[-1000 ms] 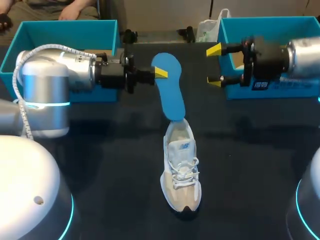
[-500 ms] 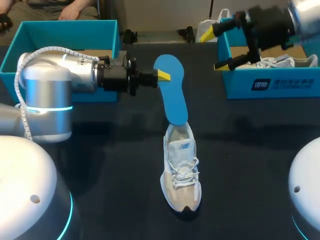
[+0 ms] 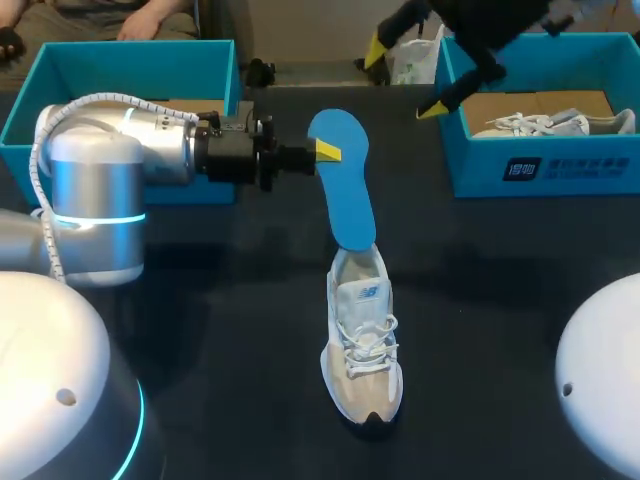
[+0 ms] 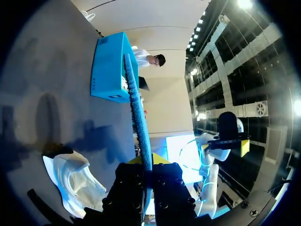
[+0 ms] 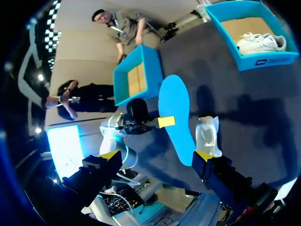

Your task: Take the shoe out of the shoebox, open the shoe tongue, remove and reinsert the insole, then place the shoe into the shoebox

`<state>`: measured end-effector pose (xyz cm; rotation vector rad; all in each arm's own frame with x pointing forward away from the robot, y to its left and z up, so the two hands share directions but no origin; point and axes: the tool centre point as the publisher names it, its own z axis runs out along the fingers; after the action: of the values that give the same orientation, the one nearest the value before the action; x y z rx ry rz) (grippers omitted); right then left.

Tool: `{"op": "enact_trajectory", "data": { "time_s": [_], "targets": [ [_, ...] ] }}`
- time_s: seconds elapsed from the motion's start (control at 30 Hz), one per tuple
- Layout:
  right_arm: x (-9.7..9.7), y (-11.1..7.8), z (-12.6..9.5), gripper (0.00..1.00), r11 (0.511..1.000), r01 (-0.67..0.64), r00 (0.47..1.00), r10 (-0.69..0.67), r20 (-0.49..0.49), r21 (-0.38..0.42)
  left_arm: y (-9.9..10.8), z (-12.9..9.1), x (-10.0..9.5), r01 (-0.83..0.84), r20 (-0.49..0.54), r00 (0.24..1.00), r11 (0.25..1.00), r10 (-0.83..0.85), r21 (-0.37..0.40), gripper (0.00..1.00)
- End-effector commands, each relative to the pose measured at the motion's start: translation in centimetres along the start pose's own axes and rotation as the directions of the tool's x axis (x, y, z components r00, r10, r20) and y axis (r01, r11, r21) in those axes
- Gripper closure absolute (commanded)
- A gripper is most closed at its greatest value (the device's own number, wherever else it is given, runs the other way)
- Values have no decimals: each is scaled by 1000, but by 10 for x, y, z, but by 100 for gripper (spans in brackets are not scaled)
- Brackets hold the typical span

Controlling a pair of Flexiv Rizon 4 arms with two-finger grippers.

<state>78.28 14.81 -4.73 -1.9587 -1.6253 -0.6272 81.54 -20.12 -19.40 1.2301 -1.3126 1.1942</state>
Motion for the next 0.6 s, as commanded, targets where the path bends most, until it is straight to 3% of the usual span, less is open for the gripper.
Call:
{"op": "enact_trajectory", "data": {
  "time_s": [0.03, 0.6],
  "targets": [
    [15, -2, 4, 0, 1000, -18, 829, 25, 559, -19, 1, 0, 0, 0, 1, 1000, 1000, 0, 1, 100],
    [37, -16, 31, 0, 998, -20, 740, 55, 670, -60, 1, 0, 0, 0, 1, 1000, 1000, 0, 1, 100]
  ]
}}
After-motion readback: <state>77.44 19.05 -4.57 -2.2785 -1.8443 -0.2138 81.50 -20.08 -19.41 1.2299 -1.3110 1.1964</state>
